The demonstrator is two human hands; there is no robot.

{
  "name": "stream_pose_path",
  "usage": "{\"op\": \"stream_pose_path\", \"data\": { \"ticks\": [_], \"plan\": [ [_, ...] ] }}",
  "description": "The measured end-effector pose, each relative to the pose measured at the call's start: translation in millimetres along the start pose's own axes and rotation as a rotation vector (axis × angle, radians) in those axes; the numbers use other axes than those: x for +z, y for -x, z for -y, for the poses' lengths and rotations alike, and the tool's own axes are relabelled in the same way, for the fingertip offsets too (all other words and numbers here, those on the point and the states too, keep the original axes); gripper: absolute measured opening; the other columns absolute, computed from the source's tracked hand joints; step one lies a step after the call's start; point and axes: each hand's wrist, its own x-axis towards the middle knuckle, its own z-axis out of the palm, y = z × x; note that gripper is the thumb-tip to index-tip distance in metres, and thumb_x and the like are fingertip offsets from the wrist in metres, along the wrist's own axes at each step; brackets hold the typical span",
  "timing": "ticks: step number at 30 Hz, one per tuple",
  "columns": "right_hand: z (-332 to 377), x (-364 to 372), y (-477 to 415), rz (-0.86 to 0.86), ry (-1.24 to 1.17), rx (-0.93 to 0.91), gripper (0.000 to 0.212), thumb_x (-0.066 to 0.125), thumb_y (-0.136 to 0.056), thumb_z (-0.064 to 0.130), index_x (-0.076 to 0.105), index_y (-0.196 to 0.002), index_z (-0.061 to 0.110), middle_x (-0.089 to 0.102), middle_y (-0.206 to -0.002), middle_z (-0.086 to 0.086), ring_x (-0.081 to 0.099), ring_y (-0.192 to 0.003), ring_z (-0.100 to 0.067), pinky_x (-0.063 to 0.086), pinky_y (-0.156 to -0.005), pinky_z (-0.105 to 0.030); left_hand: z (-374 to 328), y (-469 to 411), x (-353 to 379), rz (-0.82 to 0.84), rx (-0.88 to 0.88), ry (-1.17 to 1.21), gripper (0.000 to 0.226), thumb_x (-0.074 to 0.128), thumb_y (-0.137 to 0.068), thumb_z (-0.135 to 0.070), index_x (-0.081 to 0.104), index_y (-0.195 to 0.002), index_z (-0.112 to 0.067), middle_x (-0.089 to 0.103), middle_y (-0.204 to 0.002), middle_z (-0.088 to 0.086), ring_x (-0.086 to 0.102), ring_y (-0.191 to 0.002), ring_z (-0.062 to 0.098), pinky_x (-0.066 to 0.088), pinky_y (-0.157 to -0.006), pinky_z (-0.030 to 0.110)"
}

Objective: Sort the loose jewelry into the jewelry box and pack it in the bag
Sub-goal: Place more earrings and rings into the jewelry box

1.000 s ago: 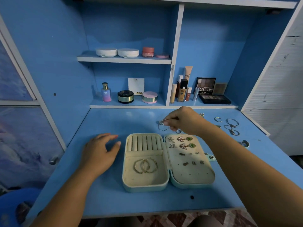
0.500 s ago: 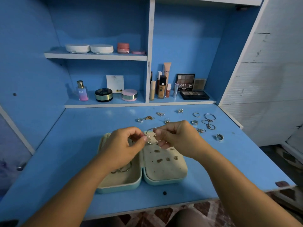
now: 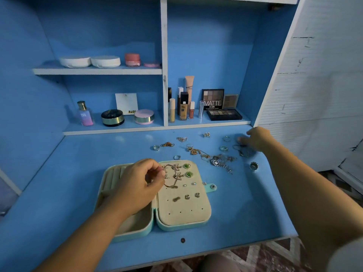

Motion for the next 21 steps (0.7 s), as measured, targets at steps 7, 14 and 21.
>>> {"op": "stream_pose_path", "data": {
  "ticks": [7,14,21],
  "plan": [
    [-8,15,-10,-0.062,-0.294,-0.019,0.036,0.070,-0.084,0.032,0.065,-0.111,0.008,0.063,-0.113,-0.010,0.054,-0.095,-0.023,0.040,-0.077,-0.029,1,-2,0,0.002,-0.022,0.038,0.016,0.065,-0.089,-0.016,0.061,-0.075,-0.024,0.061,-0.071,-0.020,0.054,-0.062,0.002,0.041,-0.056,0.011],
    [31,0,37,-0.320,-0.521,-0.280,0.012,0.065,-0.089,0.024,0.070,-0.092,0.013,0.065,-0.078,0.000,0.057,-0.065,-0.014,0.047,-0.057,-0.026,0,-2,-2,-0.015,-0.043,0.045,0.016,0.065,-0.090,-0.019,0.061,-0.076,-0.026,0.059,-0.066,-0.014,0.053,-0.062,0.001,0.042,-0.057,0.012],
    [95,15,152,-0.072,-0.816,-0.494,0.010,0.069,-0.085,0.025,0.067,-0.077,0.030,0.066,-0.067,-0.004,0.060,-0.060,-0.015,0.048,-0.052,-0.024,-6,0,-25,-0.114,-0.006,0.005,0.015,0.065,-0.089,-0.022,0.061,-0.075,-0.023,0.060,-0.067,-0.012,0.057,-0.065,0.001,0.043,-0.057,0.014]
  ]
}}
